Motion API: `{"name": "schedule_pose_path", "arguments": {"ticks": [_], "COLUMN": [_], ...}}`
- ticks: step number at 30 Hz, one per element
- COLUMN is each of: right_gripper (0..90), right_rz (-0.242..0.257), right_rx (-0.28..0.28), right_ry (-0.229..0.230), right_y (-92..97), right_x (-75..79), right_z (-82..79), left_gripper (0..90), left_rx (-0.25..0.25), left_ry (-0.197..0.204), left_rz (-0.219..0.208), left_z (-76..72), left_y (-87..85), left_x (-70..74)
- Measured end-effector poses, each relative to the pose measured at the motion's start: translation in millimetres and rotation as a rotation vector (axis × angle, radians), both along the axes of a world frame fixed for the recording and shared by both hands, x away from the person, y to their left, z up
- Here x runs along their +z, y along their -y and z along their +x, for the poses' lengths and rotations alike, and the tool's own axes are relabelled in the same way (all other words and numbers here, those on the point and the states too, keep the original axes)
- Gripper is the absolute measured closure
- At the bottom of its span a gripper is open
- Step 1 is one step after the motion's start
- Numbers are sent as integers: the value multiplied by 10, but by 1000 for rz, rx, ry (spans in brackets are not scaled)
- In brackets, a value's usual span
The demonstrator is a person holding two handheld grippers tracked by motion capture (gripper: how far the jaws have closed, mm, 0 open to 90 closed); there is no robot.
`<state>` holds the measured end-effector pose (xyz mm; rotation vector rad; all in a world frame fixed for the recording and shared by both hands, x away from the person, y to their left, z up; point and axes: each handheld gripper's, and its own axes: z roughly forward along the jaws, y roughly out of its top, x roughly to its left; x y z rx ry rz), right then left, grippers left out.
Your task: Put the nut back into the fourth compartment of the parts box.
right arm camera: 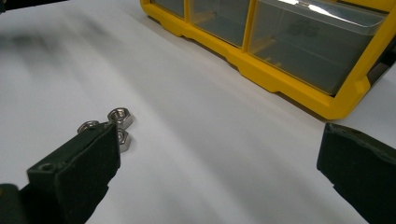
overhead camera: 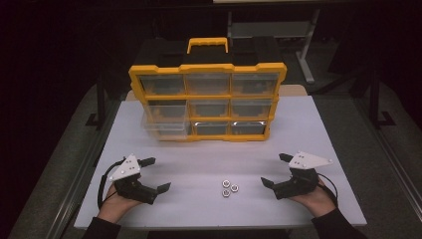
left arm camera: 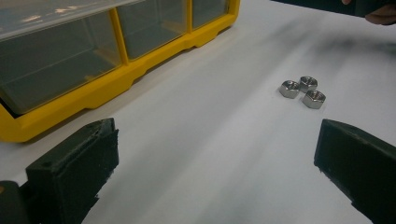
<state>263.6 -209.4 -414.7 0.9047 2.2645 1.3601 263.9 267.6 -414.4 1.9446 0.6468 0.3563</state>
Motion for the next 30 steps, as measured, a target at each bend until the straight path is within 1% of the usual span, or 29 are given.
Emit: {"name": "schedule_pose_path", "arguments": {"ticks": [3,4,5,7,9,12,15,20,21,23,27,30], "right_gripper": [0,0,0,0,0,0,0,0,0,0,0,0], "right_rz": [0,0,4,0,2,-14,-15,-30,-29,-25,-30,-37], "right_rx": [1,1,2,8,6,17,18,47,52,62,82,89], "right_ry": [2,-4,-8,-9,-5,-8,-18,-27,-25,-23,-28,-29], "right_y": [2,-1,-6,-12,-18,-38,-62,-158,-172,-201,-254,-276], "right_x": [3,4,7,18,35,55,71,113,118,128,130,136], "right_z": [3,4,8,21,34,39,42,87,99,124,164,172], "left_gripper": [0,0,0,0,0,0,0,0,0,0,0,0], "left_rx": [-4,0,5,5,3,-5,-10,-14,-16,-12,-14,-14], "left_ry": [0,-4,-7,-7,-6,0,-4,-12,-11,-12,-21,-23], "left_rz": [4,4,-8,-12,-3,8,7,1,7,1,14,15], "left_z": [0,-6,-10,-7,-3,-7,-14,-8,-6,-10,-20,-25], "left_y": [2,6,14,16,22,32,41,29,24,28,27,38], "left_x": [5,10,13,18,21,20,20,9,9,1,0,-6]}}
